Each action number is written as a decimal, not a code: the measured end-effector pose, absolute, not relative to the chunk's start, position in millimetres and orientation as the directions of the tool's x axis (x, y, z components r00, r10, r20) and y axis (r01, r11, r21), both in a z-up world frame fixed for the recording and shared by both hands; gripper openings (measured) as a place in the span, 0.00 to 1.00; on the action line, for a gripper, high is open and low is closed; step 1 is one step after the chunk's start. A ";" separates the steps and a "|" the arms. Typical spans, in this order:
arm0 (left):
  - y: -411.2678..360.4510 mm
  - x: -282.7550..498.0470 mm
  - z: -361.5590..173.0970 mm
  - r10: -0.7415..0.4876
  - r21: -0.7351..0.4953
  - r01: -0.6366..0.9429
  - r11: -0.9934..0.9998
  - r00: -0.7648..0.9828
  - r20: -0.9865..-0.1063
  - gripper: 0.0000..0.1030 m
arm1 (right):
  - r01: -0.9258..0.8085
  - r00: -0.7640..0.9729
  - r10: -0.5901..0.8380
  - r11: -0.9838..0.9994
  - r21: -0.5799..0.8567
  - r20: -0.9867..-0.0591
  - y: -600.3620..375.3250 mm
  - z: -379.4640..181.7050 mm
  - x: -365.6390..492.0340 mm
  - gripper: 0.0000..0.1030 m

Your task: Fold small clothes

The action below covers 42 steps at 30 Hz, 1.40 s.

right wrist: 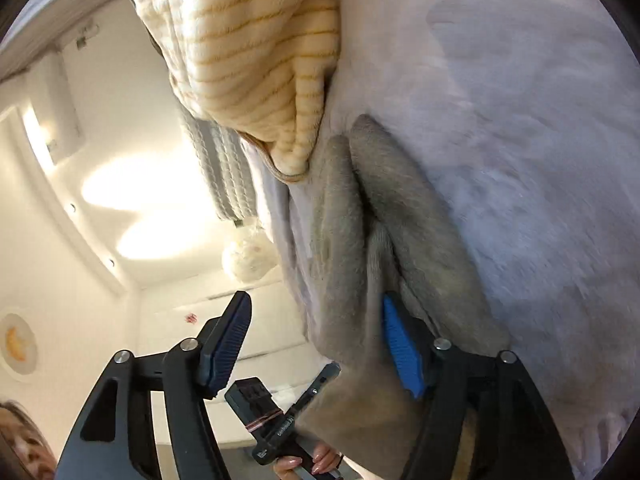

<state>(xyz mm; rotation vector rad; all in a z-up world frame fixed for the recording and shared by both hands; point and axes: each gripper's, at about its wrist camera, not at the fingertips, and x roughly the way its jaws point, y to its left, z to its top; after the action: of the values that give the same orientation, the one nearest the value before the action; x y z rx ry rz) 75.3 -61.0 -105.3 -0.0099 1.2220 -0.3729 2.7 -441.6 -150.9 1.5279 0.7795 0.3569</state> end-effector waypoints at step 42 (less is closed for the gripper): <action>-63.6 35.8 -105.7 -0.276 -0.208 0.273 0.939 0.241 -0.930 0.80 | 0.388 0.500 0.205 0.816 0.429 -0.841 -348.5 -41.0 -112.9 0.34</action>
<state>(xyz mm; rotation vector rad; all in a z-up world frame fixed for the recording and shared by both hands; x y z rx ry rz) 35.8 -63.6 -105.7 -0.0031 1.2730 -0.3753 -112.9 -348.5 -41.0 0.6366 1.0606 -0.1200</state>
